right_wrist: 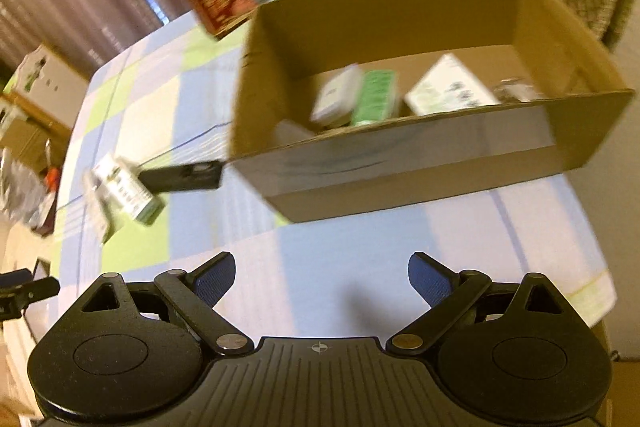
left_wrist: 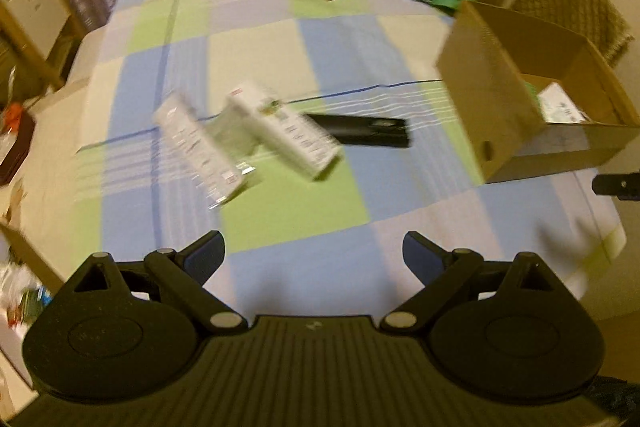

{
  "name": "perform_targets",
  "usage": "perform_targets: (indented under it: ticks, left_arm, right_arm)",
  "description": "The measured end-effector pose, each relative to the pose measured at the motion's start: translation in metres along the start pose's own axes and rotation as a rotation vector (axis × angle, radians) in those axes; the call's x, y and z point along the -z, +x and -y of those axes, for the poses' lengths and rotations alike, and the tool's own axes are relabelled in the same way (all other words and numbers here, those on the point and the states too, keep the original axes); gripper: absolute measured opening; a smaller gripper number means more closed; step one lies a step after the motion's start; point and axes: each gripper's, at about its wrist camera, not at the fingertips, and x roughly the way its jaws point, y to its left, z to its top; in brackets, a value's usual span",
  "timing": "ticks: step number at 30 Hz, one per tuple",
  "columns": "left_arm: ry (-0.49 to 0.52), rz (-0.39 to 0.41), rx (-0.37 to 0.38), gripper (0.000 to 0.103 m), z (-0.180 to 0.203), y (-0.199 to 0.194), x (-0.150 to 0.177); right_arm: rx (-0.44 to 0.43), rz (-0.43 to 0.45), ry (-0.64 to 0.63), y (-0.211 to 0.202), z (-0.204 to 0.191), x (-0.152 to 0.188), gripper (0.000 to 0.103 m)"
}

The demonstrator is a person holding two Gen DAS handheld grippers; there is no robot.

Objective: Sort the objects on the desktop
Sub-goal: 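Lift both tools out of the box and move back toward the table items, then grasp a white ointment box with the right tool while the left tool grasps the wrapped white remote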

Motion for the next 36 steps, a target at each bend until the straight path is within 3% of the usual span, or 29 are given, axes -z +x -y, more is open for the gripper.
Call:
perform_targets:
  ticks: [16, 21, 26, 36]
  left_arm:
    - [-0.132, -0.031, -0.102, 0.094, -0.08, 0.001, 0.021]
    - [-0.165, -0.044, -0.12, 0.094, -0.099, 0.008, 0.019]
    - [-0.188, -0.054, -0.132, 0.094, -0.113, 0.014, 0.014]
    - [-0.255, -0.089, -0.164, 0.094, -0.142, 0.025, 0.016]
  right_arm:
    - [-0.143, -0.088, -0.325, 0.072, -0.119, 0.019, 0.096]
    - [-0.188, -0.079, -0.429, 0.102, -0.15, 0.015, 0.096]
    - [-0.197, -0.012, -0.567, 0.136, -0.184, 0.003, 0.096]
    - [-0.279, 0.03, -0.708, 0.182, -0.219, -0.025, 0.093]
